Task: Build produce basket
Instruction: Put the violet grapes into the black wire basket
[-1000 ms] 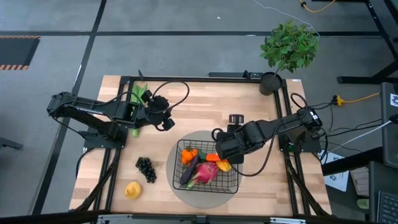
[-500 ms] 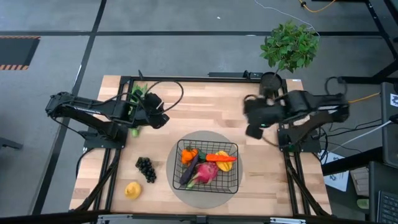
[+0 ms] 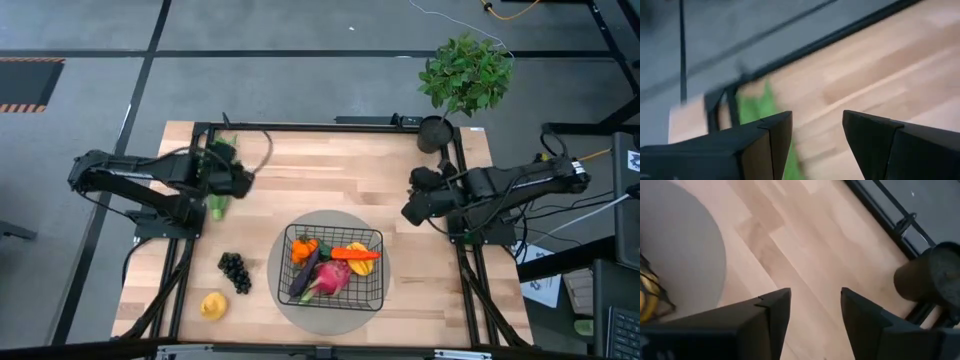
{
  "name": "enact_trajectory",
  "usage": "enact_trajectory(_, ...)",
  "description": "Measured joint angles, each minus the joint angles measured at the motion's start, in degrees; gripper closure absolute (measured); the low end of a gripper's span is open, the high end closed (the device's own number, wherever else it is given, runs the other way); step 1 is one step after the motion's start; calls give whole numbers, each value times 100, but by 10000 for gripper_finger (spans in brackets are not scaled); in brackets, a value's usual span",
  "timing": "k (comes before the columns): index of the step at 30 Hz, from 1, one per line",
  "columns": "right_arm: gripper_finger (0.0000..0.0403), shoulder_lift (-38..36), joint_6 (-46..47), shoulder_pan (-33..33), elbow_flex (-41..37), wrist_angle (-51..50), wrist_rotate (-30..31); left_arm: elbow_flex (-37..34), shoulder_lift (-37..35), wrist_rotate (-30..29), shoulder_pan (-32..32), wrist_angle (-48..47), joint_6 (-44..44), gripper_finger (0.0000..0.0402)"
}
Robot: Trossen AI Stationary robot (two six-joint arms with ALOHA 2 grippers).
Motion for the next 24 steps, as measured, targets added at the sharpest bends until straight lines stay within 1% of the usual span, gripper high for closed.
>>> enact_trajectory(2, 241, -37, 8, -58, -236, 72, -17, 1, -72, 228, 284, -359, -485, 236)
enact_trajectory(4, 241, -41, 9, -106, -405, 85, -17, 1, -94, 311, 499, -412, -651, 236)
enact_trajectory(7, 241, -43, -6, -150, -573, 171, -15, 5, -115, 214, 663, -273, -660, 236)
enact_trajectory(10, 241, -45, -5, -174, -732, 256, -17, 5, -97, 231, 813, -124, -411, 236)
enact_trajectory(15, 241, -45, -13, -178, -954, 318, -19, 5, -53, 890, 1144, -234, -378, 236)
enact_trajectory(17, 241, -45, -13, -178, -1007, 321, -20, 5, -59, 1448, 1344, -340, -359, 236)
enact_trajectory(19, 241, -45, -6, -178, -1051, 355, -13, 3, -59, 2155, 1492, -329, -106, 236)
enact_trajectory(21, 241, -44, -8, -178, -1118, 445, -19, 3, -59, 2969, 1485, -300, 216, 236)
enact_trajectory(24, 241, -45, -6, -178, -1194, 469, -21, 3, 29, 4262, 1250, -201, 511, 236)
